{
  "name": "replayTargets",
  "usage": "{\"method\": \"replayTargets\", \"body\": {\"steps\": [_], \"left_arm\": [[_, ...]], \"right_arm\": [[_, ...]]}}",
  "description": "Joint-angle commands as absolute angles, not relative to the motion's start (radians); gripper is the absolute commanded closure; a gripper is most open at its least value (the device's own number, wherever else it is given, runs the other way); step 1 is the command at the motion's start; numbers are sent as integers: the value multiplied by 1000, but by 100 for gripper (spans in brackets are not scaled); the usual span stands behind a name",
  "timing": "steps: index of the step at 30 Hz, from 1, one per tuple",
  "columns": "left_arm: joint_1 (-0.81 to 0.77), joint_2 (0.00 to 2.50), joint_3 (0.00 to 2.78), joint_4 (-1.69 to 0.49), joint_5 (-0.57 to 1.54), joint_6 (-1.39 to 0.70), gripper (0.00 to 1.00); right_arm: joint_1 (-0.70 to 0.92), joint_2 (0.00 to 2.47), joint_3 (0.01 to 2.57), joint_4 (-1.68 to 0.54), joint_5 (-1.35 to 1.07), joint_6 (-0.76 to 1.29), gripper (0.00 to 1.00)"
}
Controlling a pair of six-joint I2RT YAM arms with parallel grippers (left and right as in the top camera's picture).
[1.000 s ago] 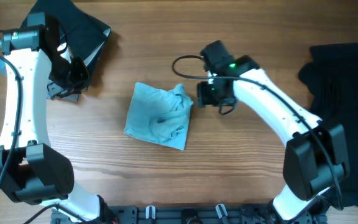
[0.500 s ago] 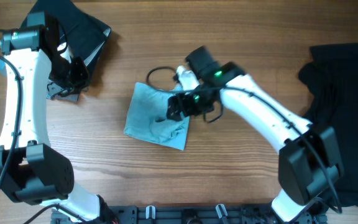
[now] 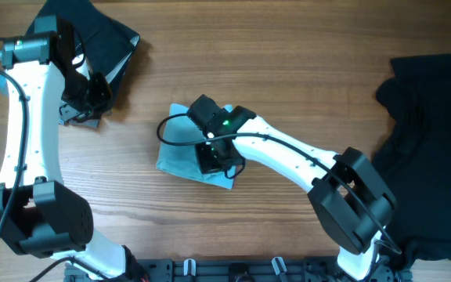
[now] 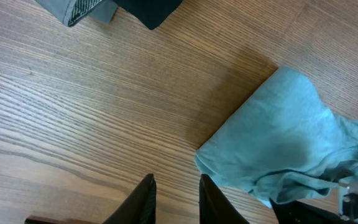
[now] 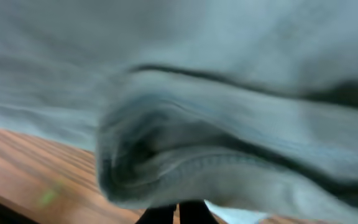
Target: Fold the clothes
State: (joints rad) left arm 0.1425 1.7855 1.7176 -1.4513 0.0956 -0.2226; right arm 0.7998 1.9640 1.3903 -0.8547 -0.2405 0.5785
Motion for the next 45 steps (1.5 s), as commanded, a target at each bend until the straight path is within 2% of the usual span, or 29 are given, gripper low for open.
{"method": "replayTargets", "body": {"steps": [1,6,7,8,9,15,20,23,25,26,28,29,30,33,36,37,39,42,45], "left_arm": [[142,1761,1721,-1453,104,-208,77],[142,1761,1721,-1452,104,-187,77],[142,1761,1721,-1451,104,-186,77],[142,1761,1721,-1451,104,-187,77],[142,1761,1721,-1451,104,-186,77],[142,1761,1721,-1451,105,-187,74],[142,1761,1721,-1456,106,-187,74],[141,1761,1720,-1455,175,-173,75],[141,1761,1718,-1456,285,-109,72],[139,1761,1714,-1456,337,-76,69],[135,1761,1701,-1456,352,-63,53],[135,1761,1692,-1455,352,-63,44],[135,1761,1678,-1451,357,-62,40],[135,1761,1619,-1419,410,-55,29],[130,1761,1523,-1371,488,-44,28],[126,1761,1480,-1352,532,-27,34],[118,1761,1421,-1322,580,-26,54],[83,1761,1329,-1280,641,-13,96],[28,1761,1261,-1242,640,-4,96]], "right_arm": [[741,1926,1397,-936,-192,605,96],[641,1861,1397,-1110,-83,552,93],[625,1856,1397,-1132,-82,513,62],[610,1855,1397,-1153,-81,483,35],[599,1855,1397,-1166,-81,468,25],[543,1855,1397,-1080,-108,408,23],[533,1855,1397,-911,-138,390,23],[533,1855,1397,-803,-228,354,24],[534,1855,1397,-786,-297,353,39],[536,1855,1397,-788,-334,342,53],[542,1858,1396,-812,-365,344,76],[543,1859,1396,-822,-365,344,84],[546,1860,1394,-831,-364,344,91],[550,1862,1359,-823,-364,388,96],[551,1862,1285,-768,-380,428,96],[551,1863,1258,-738,-406,430,96],[551,1866,1214,-686,-460,430,96],[551,1868,1173,-654,-483,464,96],[547,1868,1174,-647,-467,462,96]]}}
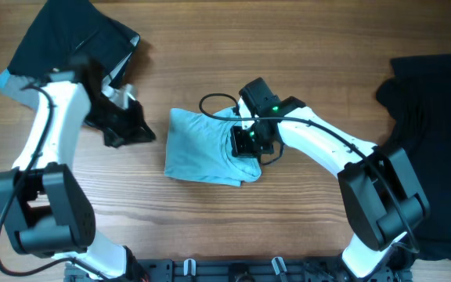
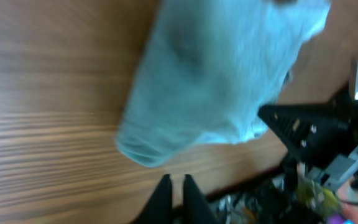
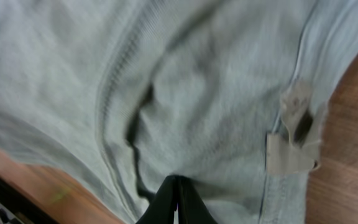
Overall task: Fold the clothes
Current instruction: 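Grasp the bundle's sides with both grippers and lift it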
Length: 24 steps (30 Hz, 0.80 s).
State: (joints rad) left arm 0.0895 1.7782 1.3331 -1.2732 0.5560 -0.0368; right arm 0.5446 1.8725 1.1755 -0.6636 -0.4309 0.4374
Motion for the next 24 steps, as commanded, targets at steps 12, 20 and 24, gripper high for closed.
{"method": "replayTargets", "body": {"steps": [12,20,24], "left_arm": [[-127,1762,882,-812,457,-508,96],[-69,1762,846,-532,294,-574,96],[-44,1762,875,-368,294,-565,95]], "right_arm": [[483,1817,1176,-700,-472,425,96],[483,1728,1176,-685,-472,392,96],[485,1718,1176,-643,-472,393,96]]}}
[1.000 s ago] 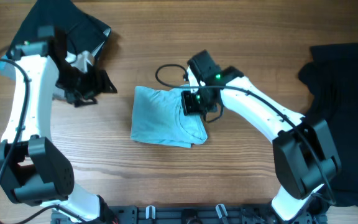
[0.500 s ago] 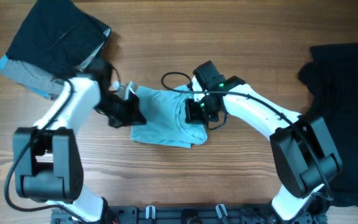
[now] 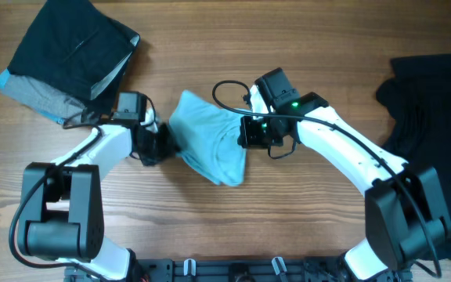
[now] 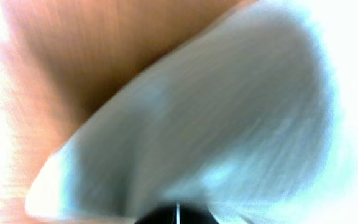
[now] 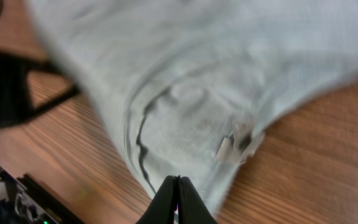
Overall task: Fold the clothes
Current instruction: 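Grasp the bundle's sides with both grippers and lift it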
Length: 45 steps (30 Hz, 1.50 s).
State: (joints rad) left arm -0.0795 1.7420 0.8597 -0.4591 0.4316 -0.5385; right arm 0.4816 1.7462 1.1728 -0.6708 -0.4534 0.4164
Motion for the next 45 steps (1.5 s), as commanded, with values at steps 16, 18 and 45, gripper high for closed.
{"method": "replayTargets", "body": {"steps": [16,18,45], "left_arm": [[-23,1748,1205,-841,587,-402,0],[-18,1748,1205,-910,587,-403,0],[-116,1789,770,-326,567,-596,0]], "right_arm": [[513,1879,1176,-400,-500,551,95],[519,1910,1176,-384,-520,553,96],[524,1971,1176,-355,-525,577,96]]}}
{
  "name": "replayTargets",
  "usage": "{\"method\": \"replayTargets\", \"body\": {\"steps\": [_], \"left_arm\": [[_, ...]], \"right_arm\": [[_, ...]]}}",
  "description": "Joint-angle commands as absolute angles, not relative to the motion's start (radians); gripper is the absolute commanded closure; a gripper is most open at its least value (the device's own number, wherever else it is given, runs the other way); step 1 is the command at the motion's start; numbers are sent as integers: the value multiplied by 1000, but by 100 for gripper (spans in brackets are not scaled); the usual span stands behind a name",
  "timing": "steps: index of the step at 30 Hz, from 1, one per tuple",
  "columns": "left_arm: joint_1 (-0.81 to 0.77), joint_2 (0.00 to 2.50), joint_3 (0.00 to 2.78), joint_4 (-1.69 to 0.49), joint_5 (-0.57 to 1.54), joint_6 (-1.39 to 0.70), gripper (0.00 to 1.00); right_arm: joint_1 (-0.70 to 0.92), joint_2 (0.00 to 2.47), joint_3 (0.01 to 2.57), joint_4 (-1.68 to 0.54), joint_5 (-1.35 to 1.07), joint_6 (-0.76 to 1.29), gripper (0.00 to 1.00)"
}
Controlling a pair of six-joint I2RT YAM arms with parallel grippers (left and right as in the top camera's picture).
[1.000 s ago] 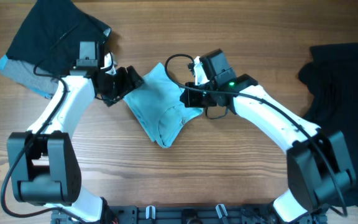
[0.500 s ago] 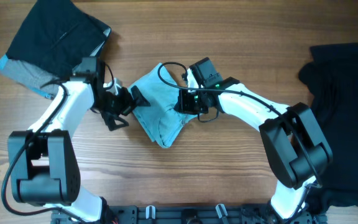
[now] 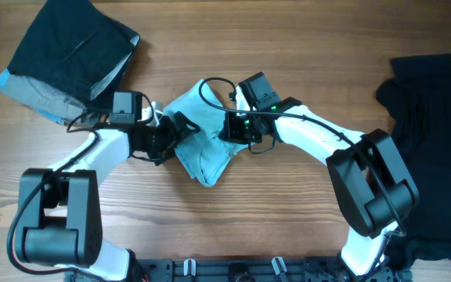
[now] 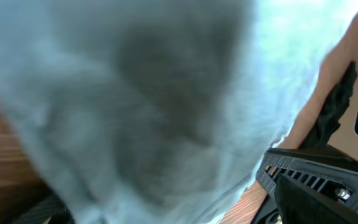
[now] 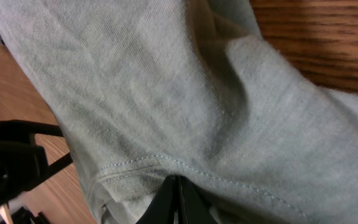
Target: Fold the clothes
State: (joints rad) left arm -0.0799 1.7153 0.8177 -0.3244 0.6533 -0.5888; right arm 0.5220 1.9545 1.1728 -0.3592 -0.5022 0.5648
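A light blue shirt [image 3: 202, 149] hangs bunched between my two grippers at the table's middle, its lowest corner pointing to the front edge. At its left edge is my left gripper [image 3: 172, 128]. In the left wrist view the blurred shirt [image 4: 154, 93] fills the frame and hides the fingers. My right gripper [image 3: 232, 128] is at the shirt's right side. Close up, that right gripper [image 5: 178, 190] is shut on the stitched hem of the shirt [image 5: 166, 93].
A pile of dark folded clothes [image 3: 69, 55] lies at the back left. A heap of black garments [image 3: 429, 117] covers the right edge. Bare wooden table [image 3: 312, 47] shows behind and beside the arms. A black rail [image 3: 233, 270] runs along the front edge.
The two grippers stand closer together: the left has shifted right, the right has shifted left. The shirt between them is narrower and more bunched, sagging to a point in front.
At first my left gripper was by the dark pile, away from the shirt, while the right was shut on the shirt's front. Then the shirt lay wider and the left gripper stood beside it. Later both held its edges, and now they have drawn together.
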Motion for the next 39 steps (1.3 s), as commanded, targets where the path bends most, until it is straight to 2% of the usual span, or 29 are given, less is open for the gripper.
{"method": "replayTargets", "body": {"steps": [1,10,11,12,15,17,19,21,24,32,38,39], "left_arm": [[-121,1802,770,-316,556,-596,0],[-133,1976,770,-37,556,-632,1],[-134,1985,770,-17,557,-638,3],[-134,1990,770,-2,556,-642,11],[-134,1990,770,44,556,-640,27],[-134,1990,770,75,557,-640,31],[-137,1990,770,87,572,-617,25],[-136,1990,770,71,608,-519,9],[-132,1990,770,49,619,-471,1],[-139,1991,772,82,631,-444,1],[-210,1992,773,123,543,-481,25],[-218,1992,774,125,536,-483,34]], "right_arm": [[524,1971,1176,-355,-525,576,95],[524,1971,1176,-364,-525,576,96],[524,1971,1176,-368,-525,576,96],[524,1971,1176,-373,-525,576,96],[524,1971,1176,-384,-525,576,96],[524,1971,1176,-386,-525,575,96],[524,1971,1176,-386,-525,575,96],[524,1971,1176,-393,-525,576,96],[524,1971,1176,-412,-521,577,96],[524,1971,1176,-437,-495,656,96],[524,1971,1176,-440,-494,656,96],[524,1971,1176,-440,-495,656,96]]}}
